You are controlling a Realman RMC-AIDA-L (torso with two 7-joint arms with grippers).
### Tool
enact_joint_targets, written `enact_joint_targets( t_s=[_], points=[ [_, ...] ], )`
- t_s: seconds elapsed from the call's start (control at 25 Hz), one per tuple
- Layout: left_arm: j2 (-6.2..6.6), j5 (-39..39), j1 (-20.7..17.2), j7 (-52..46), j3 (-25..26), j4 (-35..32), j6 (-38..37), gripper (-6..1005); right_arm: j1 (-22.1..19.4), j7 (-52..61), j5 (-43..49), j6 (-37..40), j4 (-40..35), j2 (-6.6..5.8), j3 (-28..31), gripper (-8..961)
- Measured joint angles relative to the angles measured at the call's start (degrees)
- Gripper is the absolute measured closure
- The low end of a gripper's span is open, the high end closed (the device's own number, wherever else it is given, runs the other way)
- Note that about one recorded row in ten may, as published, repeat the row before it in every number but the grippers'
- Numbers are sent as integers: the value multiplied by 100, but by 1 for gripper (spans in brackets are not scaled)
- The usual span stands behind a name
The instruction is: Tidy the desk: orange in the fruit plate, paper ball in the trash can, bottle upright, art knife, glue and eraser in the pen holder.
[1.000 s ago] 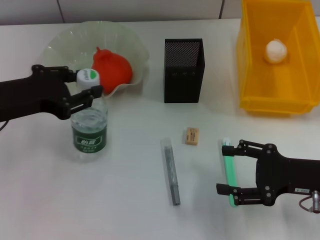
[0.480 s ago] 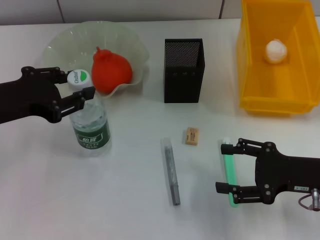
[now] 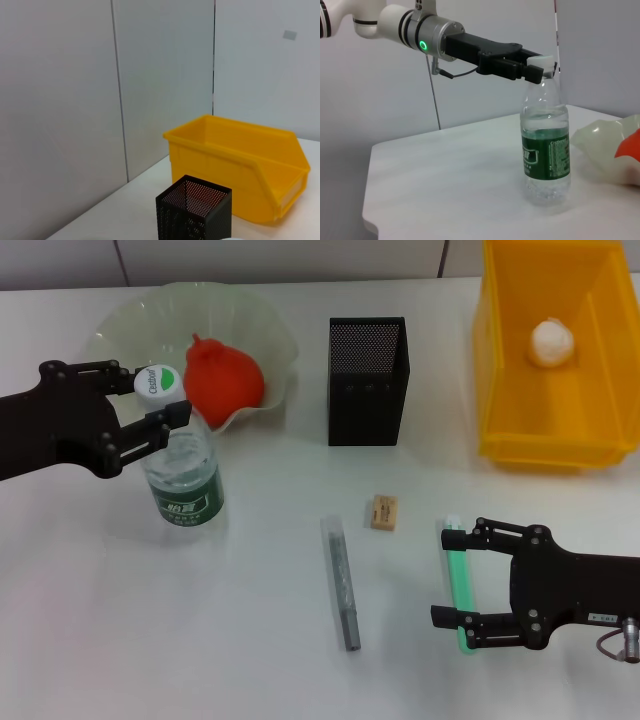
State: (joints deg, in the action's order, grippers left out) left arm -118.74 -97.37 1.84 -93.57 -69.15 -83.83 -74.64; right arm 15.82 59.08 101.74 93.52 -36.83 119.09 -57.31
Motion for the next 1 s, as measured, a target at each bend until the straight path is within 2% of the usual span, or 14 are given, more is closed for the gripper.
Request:
enact_joint_targets(
  t_s=[0.28,0.36,0.64,0.72,0.84,0.88,0.92,1.0],
  points=[
    [5,37,31,61,-1,81,8,533,11,8,4,-1,0,0,0,113],
    [5,79,27,63,25,22,-3,381,14,8,4,-1,0,0,1,113],
    [14,685,21,144,497,-201,-251,304,5,89,5,0,-79,0,26,113],
    [18,1019,61,326,682,-229,-675,267,-19,171,3,17,-157,2,40,114],
    [9,1130,55,663,607,-158,-1058,211,-120,815,-24,158,-647,6,137,114],
    [-1,1141,30,1055,406,12,-1356,211,-174,1574,13,281,-1236,0,221,114],
    [-1,1141,30,1055,406,12,-1356,211,-174,1574,13,281,-1236,0,221,114],
    [1,1151,8,1450,122,405,-1475,212,-214,2549,159,410,-2017,-5,263,114]
  ],
)
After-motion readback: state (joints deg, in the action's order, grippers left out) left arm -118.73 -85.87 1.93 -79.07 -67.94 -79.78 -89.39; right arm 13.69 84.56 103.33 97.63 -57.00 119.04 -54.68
